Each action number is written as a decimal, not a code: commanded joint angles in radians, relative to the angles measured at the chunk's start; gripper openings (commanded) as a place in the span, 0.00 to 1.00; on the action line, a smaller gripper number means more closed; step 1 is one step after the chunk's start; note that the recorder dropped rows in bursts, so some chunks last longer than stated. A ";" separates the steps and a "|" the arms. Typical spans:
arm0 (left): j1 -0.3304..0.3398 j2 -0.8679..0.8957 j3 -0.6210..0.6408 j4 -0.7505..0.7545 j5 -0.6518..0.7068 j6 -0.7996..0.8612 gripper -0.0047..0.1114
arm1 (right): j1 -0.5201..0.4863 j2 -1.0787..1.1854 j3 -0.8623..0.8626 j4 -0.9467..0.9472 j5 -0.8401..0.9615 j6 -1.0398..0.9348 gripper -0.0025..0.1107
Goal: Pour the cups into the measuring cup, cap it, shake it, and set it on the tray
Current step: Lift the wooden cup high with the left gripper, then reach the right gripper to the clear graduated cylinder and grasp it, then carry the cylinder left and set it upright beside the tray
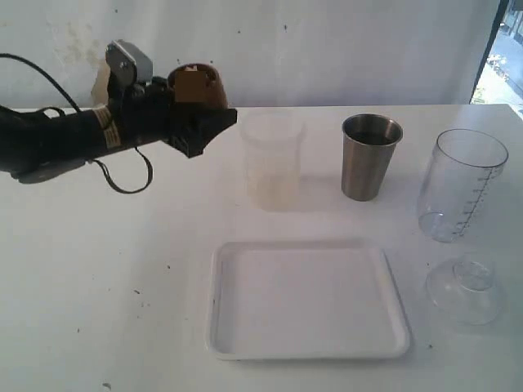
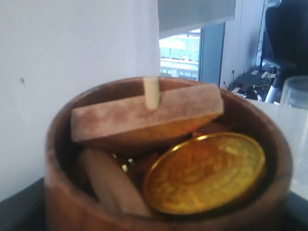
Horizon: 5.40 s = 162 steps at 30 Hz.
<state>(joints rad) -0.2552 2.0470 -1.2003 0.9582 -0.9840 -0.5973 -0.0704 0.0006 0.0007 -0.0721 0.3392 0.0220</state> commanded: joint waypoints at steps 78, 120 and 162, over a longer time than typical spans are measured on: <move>0.023 -0.186 -0.137 0.290 0.057 -0.365 0.04 | 0.001 1.223 -1.087 0.041 0.139 0.157 0.48; 0.023 -0.186 -0.137 0.256 0.061 -0.343 0.04 | -0.037 1.937 -1.604 -0.045 0.800 0.137 0.38; 0.215 -0.188 -0.137 0.361 0.005 -0.400 0.04 | 0.460 1.750 -1.720 0.401 0.882 -0.124 0.02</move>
<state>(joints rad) -0.0704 1.8781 -1.3390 1.2989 -0.9498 -0.9604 0.3201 1.7212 -1.7227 0.2936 1.2268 -0.1123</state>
